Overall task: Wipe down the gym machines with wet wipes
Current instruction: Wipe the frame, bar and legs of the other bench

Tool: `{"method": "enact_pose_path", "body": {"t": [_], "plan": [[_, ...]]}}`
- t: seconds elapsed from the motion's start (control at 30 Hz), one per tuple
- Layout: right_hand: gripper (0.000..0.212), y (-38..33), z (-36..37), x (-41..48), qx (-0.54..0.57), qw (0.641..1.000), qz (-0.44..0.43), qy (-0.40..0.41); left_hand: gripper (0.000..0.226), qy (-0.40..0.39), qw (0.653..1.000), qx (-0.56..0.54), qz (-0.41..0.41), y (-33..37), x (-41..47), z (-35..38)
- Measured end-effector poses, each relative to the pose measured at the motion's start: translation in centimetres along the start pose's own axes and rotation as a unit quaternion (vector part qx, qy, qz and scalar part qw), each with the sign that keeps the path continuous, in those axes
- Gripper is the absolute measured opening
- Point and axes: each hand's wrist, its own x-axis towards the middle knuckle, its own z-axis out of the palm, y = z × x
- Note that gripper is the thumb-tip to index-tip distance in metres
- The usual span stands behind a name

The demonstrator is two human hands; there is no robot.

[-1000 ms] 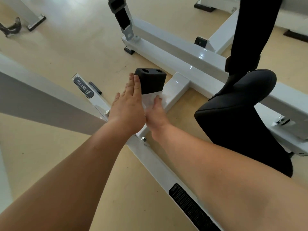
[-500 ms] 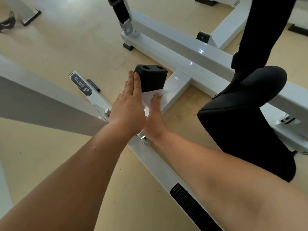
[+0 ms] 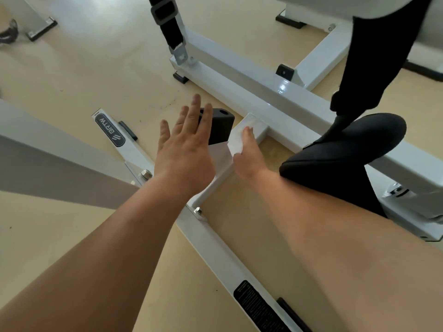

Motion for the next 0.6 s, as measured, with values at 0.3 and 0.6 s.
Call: {"method": "enact_pose_path", "body": {"t": [0.3, 0.6], "plan": [[0.075, 3.1, -2.2, 3.2, -0.545, 0.821, -0.138, -0.102, 0.102, -0.029, 0.998, 0.050, -0.024, 1.0, 1.6, 1.9], [0.051, 3.2, -6.2, 6.4, -0.729, 0.680, -0.034, -0.067, 0.106, -0.014, 0.998, 0.027, -0.045, 1.1, 2.0, 3.0]]}}
